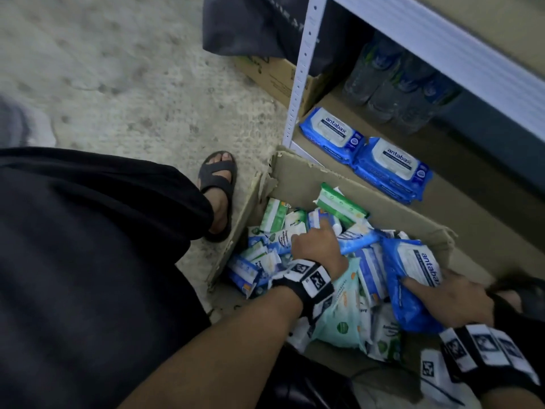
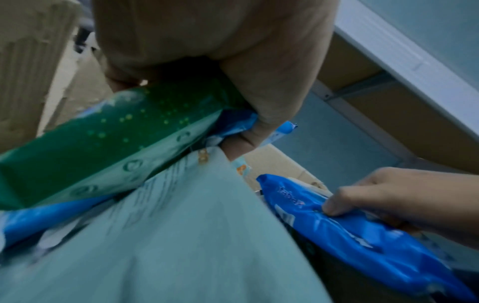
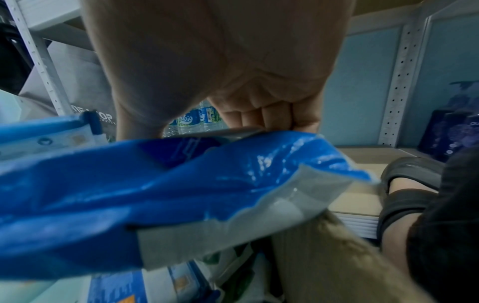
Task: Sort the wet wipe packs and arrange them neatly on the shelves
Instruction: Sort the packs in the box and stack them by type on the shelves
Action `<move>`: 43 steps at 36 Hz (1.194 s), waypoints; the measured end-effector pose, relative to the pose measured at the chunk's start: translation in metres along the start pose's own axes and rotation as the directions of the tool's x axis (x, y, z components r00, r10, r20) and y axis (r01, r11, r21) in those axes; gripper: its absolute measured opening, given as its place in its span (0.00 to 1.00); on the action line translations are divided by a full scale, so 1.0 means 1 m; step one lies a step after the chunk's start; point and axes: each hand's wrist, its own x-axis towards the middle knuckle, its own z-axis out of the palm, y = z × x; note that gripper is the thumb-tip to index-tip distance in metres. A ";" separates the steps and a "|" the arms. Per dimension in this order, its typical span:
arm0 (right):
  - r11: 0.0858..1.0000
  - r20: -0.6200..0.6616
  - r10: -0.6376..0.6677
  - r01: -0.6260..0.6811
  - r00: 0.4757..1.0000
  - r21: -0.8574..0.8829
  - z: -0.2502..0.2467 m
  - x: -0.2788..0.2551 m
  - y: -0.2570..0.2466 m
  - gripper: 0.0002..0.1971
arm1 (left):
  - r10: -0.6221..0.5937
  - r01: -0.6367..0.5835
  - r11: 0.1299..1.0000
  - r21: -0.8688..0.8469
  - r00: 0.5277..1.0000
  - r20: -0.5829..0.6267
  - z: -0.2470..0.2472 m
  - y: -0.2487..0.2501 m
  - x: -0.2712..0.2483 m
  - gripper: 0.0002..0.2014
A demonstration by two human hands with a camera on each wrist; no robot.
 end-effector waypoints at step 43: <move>0.981 -0.100 -0.097 0.112 0.990 0.161 -0.006 -0.024 0.014 0.35 | 0.116 -0.011 0.939 0.343 0.951 -0.286 0.008 -0.025 0.003 0.46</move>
